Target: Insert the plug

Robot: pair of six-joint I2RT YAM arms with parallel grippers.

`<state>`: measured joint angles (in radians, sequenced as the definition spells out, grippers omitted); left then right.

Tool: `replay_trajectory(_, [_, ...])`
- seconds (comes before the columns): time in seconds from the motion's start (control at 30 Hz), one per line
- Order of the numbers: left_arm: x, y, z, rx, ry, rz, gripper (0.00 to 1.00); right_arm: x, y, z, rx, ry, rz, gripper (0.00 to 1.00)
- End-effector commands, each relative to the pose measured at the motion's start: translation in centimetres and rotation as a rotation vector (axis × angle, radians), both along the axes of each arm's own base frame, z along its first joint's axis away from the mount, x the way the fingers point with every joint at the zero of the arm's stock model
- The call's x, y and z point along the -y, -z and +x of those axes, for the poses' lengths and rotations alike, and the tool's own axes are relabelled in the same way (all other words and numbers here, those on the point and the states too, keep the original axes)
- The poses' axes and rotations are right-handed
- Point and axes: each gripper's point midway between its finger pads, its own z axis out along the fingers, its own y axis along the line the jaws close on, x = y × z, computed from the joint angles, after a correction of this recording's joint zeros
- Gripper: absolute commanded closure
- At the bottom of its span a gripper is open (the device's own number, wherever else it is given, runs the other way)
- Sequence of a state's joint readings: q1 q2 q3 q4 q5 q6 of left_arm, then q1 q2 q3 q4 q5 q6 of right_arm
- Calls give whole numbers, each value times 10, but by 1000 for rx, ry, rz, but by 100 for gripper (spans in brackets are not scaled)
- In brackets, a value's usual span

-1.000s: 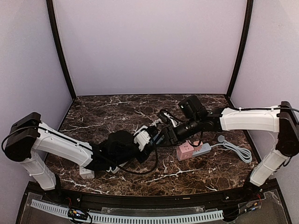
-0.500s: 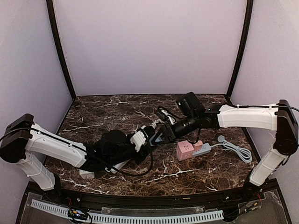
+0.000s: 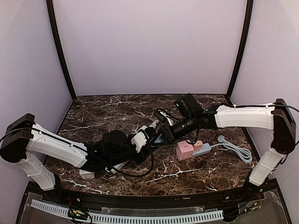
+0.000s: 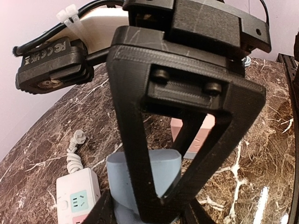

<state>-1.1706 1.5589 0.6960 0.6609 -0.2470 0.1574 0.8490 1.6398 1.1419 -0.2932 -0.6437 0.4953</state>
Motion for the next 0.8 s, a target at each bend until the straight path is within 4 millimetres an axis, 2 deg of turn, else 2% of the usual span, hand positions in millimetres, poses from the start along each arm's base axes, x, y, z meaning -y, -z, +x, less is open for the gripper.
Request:
replay_trajectory(0.0, [6,-9,-2,22,22,-22,79,-9,-9,4,17,-14,30,57])
replay_trajectory(0.27, [6,-4,-3,27,31,-8,79,-9,-10,5,10,-14,8,66])
replay_trajectory(0.37, [6,-3,-3,30,33,-5,79,-8,-7,3,0,-18,-3,74])
replay_trajectory(0.53, [7,-1,-3,39,36,4,79,-6,-4,-1,-18,-36,-14,73])
replay_trajectory(0.67, [6,2,-2,47,35,15,77,-5,-4,-5,-24,-52,-8,83])
replay_trajectory(0.7, [6,2,-2,48,35,16,76,-6,-5,-5,-23,-55,-7,82])
replay_trajectory(0.77, [5,3,-5,51,50,17,76,-5,-5,-6,-22,-62,-7,73])
